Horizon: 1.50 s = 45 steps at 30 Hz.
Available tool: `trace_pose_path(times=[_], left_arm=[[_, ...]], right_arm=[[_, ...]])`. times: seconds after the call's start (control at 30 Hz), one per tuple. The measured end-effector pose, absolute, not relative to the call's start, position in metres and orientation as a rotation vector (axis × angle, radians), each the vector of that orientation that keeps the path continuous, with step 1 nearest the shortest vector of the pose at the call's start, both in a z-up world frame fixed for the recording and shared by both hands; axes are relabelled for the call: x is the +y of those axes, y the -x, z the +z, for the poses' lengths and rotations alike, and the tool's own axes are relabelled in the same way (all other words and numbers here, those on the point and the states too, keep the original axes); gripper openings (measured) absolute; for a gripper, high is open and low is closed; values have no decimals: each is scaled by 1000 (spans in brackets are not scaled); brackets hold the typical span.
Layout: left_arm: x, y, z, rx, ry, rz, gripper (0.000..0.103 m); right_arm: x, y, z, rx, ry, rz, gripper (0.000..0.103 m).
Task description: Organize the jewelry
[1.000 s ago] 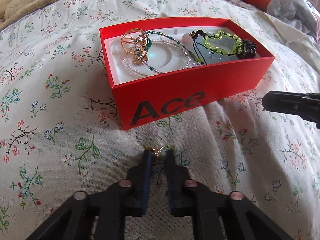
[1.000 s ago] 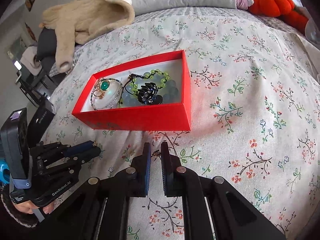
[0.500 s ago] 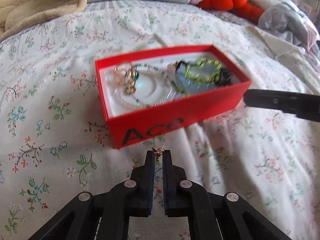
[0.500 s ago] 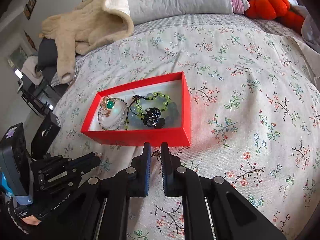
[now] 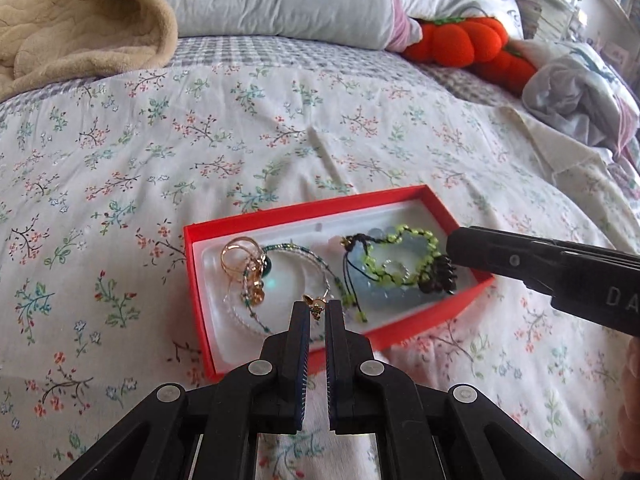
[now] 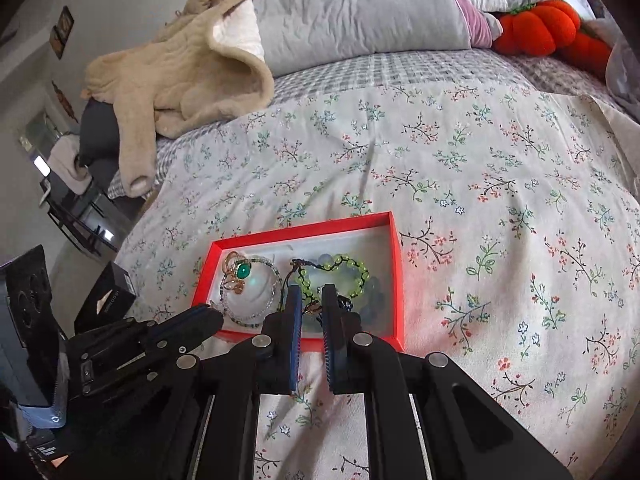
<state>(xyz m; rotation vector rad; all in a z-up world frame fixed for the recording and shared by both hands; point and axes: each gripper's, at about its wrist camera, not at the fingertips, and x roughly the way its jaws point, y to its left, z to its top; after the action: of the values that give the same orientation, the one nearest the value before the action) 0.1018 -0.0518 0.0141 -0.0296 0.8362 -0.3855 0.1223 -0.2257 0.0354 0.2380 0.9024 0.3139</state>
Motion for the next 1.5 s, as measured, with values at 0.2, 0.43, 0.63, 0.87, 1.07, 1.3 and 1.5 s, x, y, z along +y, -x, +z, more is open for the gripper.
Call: trace_pose_path(times=[0.2, 0.43, 0.63, 0.87, 1.07, 1.3, 1.5], left_arm=[[-51, -118, 5, 854, 51, -373, 2], [-49, -120, 9, 863, 59, -370, 17], [-45, -113, 18, 860, 74, -362, 46], [-34, -94, 22, 871, 84, -297, 68], [-28, -69, 9, 912, 65, -223, 86], [-26, -32, 3, 981, 26, -172, 102], [-15, -7, 10, 969, 5, -107, 102]], right_arm=[[-222, -137, 25, 927, -282, 324, 10], [-219, -148, 17, 948, -316, 352, 12], [-224, -148, 23, 960, -344, 356, 22], [-232, -125, 38, 946, -306, 327, 37], [-243, -92, 45, 940, -254, 235, 67], [-242, -53, 45, 964, -207, 149, 97], [-228, -18, 45, 955, -73, 115, 98]])
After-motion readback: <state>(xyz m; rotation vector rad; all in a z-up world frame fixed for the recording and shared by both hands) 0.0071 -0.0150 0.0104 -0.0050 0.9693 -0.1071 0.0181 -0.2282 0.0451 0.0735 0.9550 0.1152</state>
